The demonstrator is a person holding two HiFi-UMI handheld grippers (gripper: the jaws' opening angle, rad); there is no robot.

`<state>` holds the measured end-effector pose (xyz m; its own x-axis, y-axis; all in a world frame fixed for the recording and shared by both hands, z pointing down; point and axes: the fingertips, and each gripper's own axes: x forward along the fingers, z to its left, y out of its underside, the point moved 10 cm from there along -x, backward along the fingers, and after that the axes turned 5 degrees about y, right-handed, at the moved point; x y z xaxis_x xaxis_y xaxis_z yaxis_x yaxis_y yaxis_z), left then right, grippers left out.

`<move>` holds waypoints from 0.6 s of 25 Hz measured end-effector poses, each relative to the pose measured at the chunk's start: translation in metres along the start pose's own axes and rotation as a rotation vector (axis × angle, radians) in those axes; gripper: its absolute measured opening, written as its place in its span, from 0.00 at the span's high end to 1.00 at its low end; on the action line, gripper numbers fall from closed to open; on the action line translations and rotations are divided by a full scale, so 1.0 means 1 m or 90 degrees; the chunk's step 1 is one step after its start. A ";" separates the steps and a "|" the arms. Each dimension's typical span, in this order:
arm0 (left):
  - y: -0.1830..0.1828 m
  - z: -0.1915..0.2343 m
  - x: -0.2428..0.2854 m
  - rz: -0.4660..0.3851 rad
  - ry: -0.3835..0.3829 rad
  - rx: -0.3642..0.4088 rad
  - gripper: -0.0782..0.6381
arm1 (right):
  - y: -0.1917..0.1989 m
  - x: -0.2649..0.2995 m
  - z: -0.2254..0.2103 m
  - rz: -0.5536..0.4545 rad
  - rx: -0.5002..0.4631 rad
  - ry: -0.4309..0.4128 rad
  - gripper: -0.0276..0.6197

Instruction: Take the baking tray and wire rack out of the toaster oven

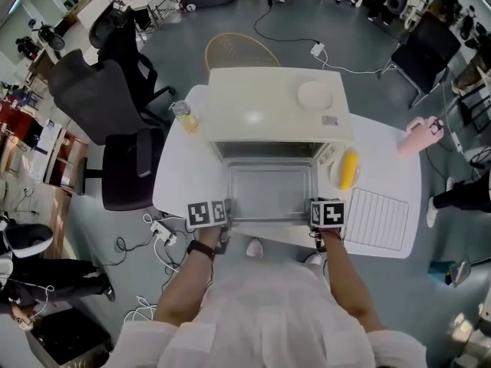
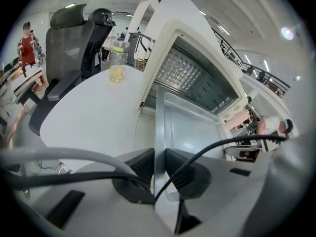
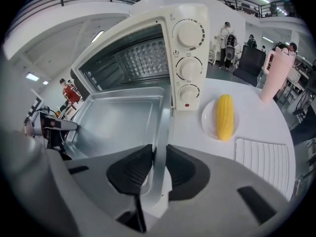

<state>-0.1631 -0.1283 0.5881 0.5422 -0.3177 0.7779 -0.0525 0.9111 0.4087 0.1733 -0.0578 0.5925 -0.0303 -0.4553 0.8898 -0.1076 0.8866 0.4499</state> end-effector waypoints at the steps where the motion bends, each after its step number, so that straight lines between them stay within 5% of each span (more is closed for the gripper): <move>1: 0.005 -0.004 -0.002 0.000 0.001 0.000 0.81 | 0.005 -0.003 -0.002 0.002 0.000 -0.001 0.82; 15: 0.070 -0.106 0.019 0.010 0.046 0.001 0.81 | 0.077 -0.049 -0.103 0.024 0.041 0.014 0.82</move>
<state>-0.0673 -0.0430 0.5806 0.6008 -0.2833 0.7475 -0.0634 0.9153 0.3978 0.2689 0.0418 0.5911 -0.0144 -0.4196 0.9076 -0.1704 0.8954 0.4113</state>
